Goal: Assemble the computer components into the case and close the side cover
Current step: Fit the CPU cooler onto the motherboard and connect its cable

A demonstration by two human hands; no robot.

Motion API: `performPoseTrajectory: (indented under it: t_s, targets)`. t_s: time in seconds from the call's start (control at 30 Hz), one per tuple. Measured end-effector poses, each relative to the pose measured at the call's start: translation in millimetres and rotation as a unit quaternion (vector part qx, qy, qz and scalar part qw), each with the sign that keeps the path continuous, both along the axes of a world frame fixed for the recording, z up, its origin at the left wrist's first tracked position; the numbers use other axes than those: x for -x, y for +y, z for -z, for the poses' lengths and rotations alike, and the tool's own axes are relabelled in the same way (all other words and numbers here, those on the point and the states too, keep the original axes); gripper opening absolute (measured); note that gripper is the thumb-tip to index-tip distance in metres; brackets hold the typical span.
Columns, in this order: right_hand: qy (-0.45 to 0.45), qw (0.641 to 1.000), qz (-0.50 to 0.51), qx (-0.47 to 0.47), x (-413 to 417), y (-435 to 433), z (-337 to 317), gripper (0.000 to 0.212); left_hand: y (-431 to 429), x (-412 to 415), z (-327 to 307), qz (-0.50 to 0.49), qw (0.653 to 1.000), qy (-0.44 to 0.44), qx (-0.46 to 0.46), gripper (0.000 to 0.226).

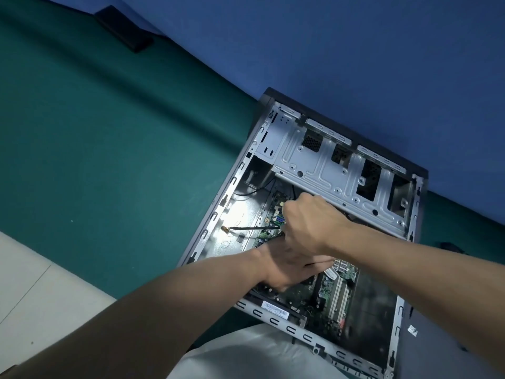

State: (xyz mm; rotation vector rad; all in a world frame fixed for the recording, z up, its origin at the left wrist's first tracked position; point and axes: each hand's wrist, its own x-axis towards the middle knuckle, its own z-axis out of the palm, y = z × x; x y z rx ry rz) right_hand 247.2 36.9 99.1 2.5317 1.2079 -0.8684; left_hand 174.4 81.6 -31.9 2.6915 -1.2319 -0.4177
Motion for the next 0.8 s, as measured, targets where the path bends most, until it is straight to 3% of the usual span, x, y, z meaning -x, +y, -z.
performPoseTrajectory:
  t_s: [0.2,0.3,0.37,0.5,0.73,0.8]
  targets:
    - [-0.076,0.992,0.088,-0.042,-8.9,-25.4,-6.7,0.024,-1.9,-7.1,10.3,0.022,0.992,-0.127,0.007,0.075]
    - [-0.071,0.981,0.157,-0.086,-18.4,-55.1,-19.3,0.029,-6.0,-14.6,3.7,-0.013,0.996,-0.057,0.062,0.069]
    - [-0.052,0.973,0.189,-0.121,-19.2,-76.1,-25.4,0.030,-2.7,-20.2,3.1,-0.096,0.992,-0.012,0.076,0.063]
    - [-0.033,0.957,0.231,-0.172,-9.0,-105.8,-27.8,0.029,20.1,-29.0,11.2,-0.239,0.954,0.131,0.122,0.046]
    - [0.012,0.965,0.171,-0.201,21.3,-104.4,0.8,0.024,30.2,-45.5,12.9,-0.276,0.914,0.247,0.167,0.045]
    - [0.022,0.965,0.162,-0.203,23.3,-97.2,7.0,0.020,33.0,-47.2,10.4,-0.277,0.895,0.279,0.210,0.035]
